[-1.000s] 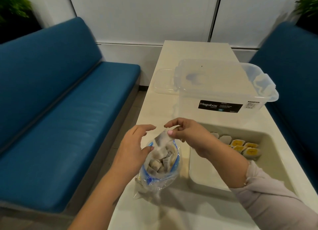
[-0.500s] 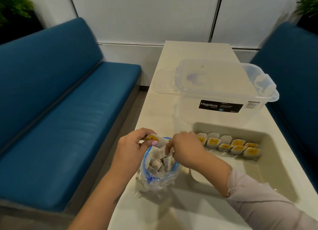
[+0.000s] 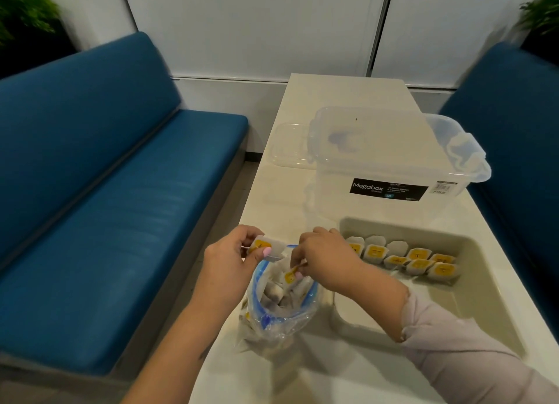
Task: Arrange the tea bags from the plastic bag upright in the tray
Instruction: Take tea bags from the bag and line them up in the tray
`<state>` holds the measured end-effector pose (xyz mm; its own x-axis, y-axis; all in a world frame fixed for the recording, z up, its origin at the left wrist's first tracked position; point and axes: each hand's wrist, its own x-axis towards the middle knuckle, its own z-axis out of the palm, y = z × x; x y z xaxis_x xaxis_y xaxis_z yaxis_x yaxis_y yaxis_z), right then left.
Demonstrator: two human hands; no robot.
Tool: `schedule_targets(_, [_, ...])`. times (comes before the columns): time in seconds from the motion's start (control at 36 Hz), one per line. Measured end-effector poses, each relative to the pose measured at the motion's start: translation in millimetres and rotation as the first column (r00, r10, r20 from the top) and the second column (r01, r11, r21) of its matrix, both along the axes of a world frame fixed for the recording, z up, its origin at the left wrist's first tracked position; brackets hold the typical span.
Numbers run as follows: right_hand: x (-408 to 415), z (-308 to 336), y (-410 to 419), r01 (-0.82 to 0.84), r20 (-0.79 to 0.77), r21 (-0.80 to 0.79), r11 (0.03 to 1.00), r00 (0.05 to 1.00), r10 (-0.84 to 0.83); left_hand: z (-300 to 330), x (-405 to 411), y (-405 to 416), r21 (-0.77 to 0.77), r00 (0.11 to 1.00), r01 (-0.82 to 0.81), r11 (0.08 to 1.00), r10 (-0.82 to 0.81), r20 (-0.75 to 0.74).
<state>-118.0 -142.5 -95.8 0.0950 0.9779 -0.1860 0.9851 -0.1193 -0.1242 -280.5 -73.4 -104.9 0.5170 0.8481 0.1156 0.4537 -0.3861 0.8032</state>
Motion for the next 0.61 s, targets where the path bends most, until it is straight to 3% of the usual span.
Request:
schedule_targets(0.17, [10,27,-5,0.118,-0.289,-0.005,0.993,0.950,-0.114,3,4,4,-0.007,0.999,-0.035,0.999,0.035,-0.014])
schedule_targets(0.28, [19,44,-12,0.187,-0.404,0.027,0.982,0.901,-0.160,8,10,2,-0.033,0.999,-0.032,0.999,0.032,-0.001])
schedule_targets(0.5, [54,63,-36,0.353,-0.456,0.116,0.928,0.850,-0.266,13,26,-4,-0.071,1.000,-0.007,0.997,0.007,0.007])
schedule_targets(0.61, [68,63,-51,0.396,-0.386,0.146,0.906,0.866,-0.316,13,34,-8,-0.090,0.999,0.011,0.996,-0.007,0.045])
